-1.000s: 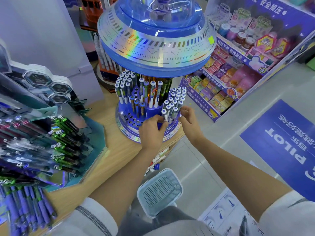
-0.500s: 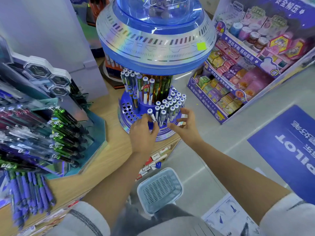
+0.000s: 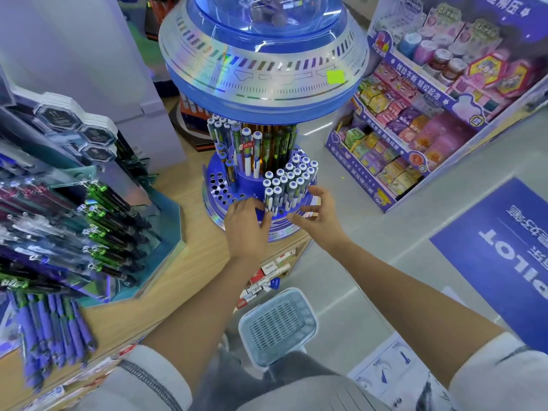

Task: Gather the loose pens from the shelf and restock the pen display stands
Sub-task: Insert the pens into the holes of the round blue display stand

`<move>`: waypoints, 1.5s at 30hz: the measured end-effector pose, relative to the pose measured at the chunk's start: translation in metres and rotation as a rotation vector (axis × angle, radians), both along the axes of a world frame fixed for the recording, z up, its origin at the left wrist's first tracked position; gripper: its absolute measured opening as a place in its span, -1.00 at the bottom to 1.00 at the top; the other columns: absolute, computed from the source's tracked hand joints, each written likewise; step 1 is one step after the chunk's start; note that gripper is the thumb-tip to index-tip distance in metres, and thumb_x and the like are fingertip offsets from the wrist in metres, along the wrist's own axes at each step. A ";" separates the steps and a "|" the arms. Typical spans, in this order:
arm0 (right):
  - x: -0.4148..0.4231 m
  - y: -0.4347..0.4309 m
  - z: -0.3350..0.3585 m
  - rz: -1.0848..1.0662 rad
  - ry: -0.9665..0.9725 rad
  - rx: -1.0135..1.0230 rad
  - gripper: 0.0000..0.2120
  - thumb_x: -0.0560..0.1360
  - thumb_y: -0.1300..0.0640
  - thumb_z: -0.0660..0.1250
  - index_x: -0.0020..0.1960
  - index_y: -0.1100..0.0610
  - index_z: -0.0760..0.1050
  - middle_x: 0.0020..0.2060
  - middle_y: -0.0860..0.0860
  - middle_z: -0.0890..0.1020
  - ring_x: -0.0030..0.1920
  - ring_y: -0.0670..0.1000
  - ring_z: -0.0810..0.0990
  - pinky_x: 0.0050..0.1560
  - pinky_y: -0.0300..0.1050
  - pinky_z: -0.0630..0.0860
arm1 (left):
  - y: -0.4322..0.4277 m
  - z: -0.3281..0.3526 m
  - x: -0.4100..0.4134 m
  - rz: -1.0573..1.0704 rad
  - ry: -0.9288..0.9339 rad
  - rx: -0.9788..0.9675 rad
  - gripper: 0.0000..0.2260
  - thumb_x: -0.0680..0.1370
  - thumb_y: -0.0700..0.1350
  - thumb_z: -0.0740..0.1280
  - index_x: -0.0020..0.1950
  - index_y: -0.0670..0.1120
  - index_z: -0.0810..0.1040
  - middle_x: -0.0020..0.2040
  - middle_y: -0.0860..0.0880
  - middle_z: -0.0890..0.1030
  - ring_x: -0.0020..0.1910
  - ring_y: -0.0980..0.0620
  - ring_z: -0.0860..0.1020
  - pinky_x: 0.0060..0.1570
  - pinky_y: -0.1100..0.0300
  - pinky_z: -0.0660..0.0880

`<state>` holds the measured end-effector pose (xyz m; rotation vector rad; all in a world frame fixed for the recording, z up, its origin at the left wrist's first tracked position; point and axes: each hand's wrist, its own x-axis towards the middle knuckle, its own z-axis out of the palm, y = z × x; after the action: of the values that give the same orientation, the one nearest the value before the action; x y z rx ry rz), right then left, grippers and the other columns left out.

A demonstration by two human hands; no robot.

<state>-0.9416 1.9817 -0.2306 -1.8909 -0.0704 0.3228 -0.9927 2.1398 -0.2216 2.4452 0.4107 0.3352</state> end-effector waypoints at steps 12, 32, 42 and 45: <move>-0.037 -0.004 -0.008 0.158 -0.378 -0.282 -0.49 0.48 0.20 0.37 0.40 0.16 0.36 0.42 0.07 0.35 0.40 0.01 0.33 0.30 -0.21 0.32 | 0.008 -0.007 -0.037 -0.103 0.310 0.348 -0.41 0.51 0.14 0.29 0.48 0.02 0.22 0.56 -0.05 0.12 0.54 -0.13 0.03 0.49 -0.12 0.00; -0.139 0.108 0.000 0.573 -0.221 -0.154 -0.76 0.48 0.40 0.27 0.08 0.17 0.54 -0.07 -0.01 0.60 -0.14 -0.10 0.56 -0.09 -0.39 0.43 | 0.096 -0.020 -0.203 0.357 -0.039 0.071 -0.80 0.48 -0.17 0.22 0.05 -0.11 0.56 -0.01 -0.09 0.53 -0.02 -0.14 0.51 -0.03 -0.01 0.45; -0.239 0.275 -0.014 0.662 0.097 -0.180 -0.80 0.53 0.30 0.33 0.14 0.33 0.49 -0.16 0.02 0.54 -0.13 -0.04 0.50 -0.06 -0.36 0.45 | 0.247 -0.031 -0.324 0.721 0.034 -0.230 -0.84 0.50 -0.17 0.32 0.04 -0.18 0.57 -0.06 -0.17 0.54 -0.08 -0.17 0.53 -0.09 0.07 0.43; -0.255 0.312 -0.018 0.513 0.188 -0.176 -0.68 0.54 0.15 0.38 0.20 0.31 0.44 -0.08 0.09 0.56 -0.03 0.03 0.52 0.10 -0.10 0.42 | 0.278 -0.030 -0.327 0.660 0.128 -0.421 -0.76 0.58 -0.12 0.29 0.20 -0.18 0.54 0.11 -0.13 0.59 0.04 -0.12 0.56 0.04 0.07 0.47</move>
<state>-1.1963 2.2939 -0.2486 -1.9880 -0.4152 0.8773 -1.3199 2.4181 -0.2512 1.8699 1.2165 0.3206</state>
